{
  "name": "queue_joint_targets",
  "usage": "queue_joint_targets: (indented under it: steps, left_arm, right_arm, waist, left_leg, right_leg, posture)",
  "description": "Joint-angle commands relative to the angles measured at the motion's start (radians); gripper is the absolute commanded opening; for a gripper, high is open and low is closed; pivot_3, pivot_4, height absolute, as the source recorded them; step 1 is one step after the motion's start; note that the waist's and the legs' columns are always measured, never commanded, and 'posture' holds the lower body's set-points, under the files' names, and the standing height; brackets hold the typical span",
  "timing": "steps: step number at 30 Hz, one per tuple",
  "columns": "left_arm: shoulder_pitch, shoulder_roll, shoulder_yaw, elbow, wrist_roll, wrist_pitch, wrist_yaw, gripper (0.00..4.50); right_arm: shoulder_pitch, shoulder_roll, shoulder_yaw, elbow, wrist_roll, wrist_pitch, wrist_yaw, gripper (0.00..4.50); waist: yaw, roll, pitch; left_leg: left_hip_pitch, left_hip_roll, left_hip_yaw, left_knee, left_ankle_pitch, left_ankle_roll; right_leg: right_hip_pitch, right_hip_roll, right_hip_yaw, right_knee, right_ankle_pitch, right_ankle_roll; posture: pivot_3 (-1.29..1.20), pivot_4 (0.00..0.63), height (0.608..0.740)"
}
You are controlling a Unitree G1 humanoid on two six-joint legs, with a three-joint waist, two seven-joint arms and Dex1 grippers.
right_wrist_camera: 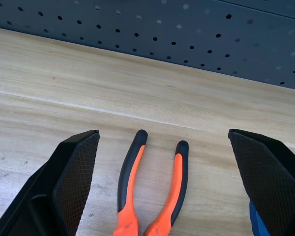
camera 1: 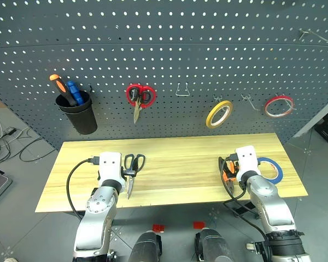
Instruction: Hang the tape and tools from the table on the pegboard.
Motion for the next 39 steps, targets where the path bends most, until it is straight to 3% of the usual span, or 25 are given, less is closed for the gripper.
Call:
queue_joint_targets:
  steps: [1, 39]
  left_arm:
    - [0.0, 0.007, 0.007, -0.033, 0.006, -0.022, 0.002, 4.48]
    - [0.077, -0.012, 0.072, -0.083, 0.006, -0.04, 0.063, 4.48]
  right_arm:
    - [-0.008, -0.009, -0.008, -0.026, -0.005, -0.005, 0.0, 4.5]
    - [0.006, -0.029, -0.009, -0.032, -0.001, -0.008, 0.018, 4.5]
  waist:
    - [0.0, 0.0, 0.0]
    - [0.002, 0.0, 0.001]
  left_leg:
    - [0.0, 0.0, 0.0, 0.0, 0.0, 0.0]
    - [0.0, 0.0, 0.0, 0.0, 0.0, 0.0]
  right_leg:
    - [0.0, 0.0, 0.0, 0.0, 0.0, 0.0]
    - [0.0, -0.001, 0.0, -0.001, 0.0, 0.0]
  posture:
    - [-0.13, 0.194, 0.74]
    - [-0.12, 0.186, 0.74]
